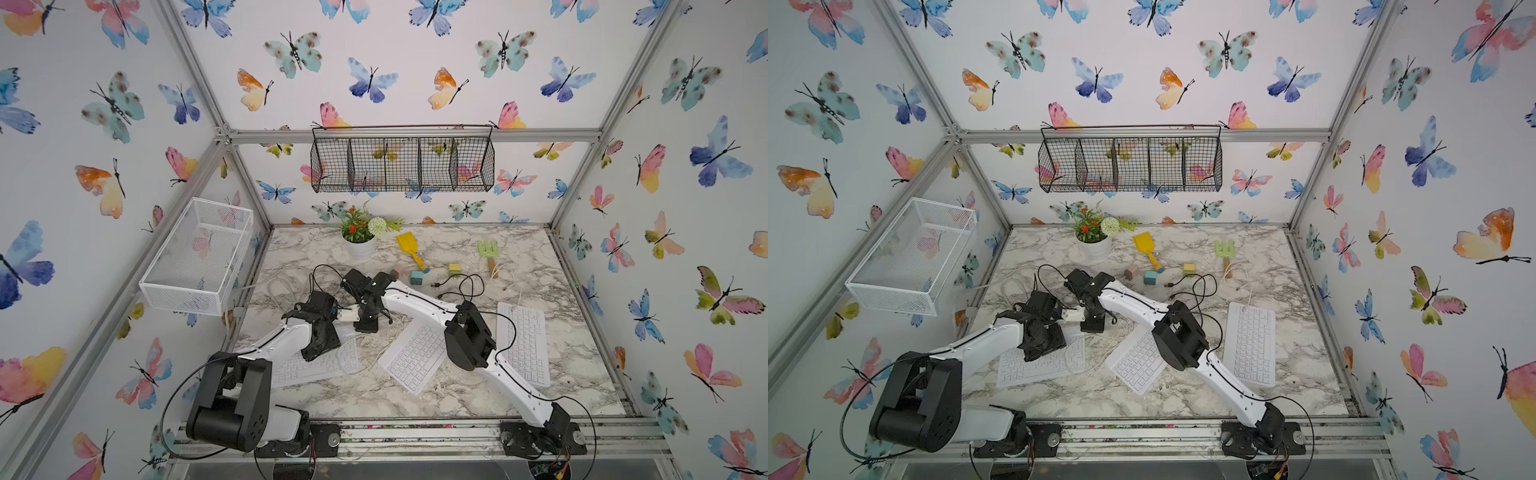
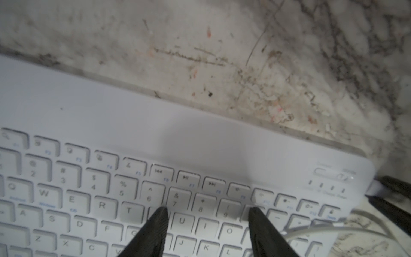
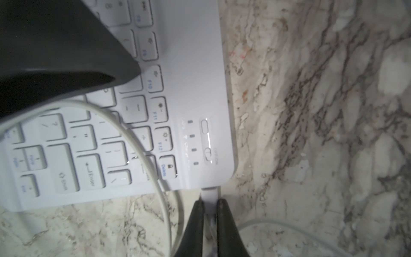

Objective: Unplug the wireless keyboard
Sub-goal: Remove the power cord from the keyboard.

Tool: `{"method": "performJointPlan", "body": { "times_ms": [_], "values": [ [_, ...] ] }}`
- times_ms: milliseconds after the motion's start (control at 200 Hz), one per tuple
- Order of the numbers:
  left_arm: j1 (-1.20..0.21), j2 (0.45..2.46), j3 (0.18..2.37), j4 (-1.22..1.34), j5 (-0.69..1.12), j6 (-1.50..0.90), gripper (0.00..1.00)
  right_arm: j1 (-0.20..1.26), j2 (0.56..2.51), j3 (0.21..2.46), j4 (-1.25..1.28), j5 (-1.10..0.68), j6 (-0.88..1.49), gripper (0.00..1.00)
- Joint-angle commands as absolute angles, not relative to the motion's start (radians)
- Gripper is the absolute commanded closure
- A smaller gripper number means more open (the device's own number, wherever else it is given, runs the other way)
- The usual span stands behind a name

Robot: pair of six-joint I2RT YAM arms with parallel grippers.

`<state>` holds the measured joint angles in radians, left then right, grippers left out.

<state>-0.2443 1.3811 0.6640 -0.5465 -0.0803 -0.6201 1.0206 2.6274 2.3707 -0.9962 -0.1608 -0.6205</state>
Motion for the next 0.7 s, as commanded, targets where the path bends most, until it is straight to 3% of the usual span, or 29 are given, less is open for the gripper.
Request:
{"method": "performJointPlan", "body": {
  "times_ms": [0,696],
  "values": [
    [-0.253,1.426,0.618,-0.492,-0.003,-0.619,0.39,1.019,2.811,2.237,-1.161,-0.03,-0.612,0.97],
    [-0.311,1.547,0.657,-0.456,-0.017,-0.639,0.4,0.897,2.664,2.111,-1.074,0.058,-0.602,0.97]
  ]
}}
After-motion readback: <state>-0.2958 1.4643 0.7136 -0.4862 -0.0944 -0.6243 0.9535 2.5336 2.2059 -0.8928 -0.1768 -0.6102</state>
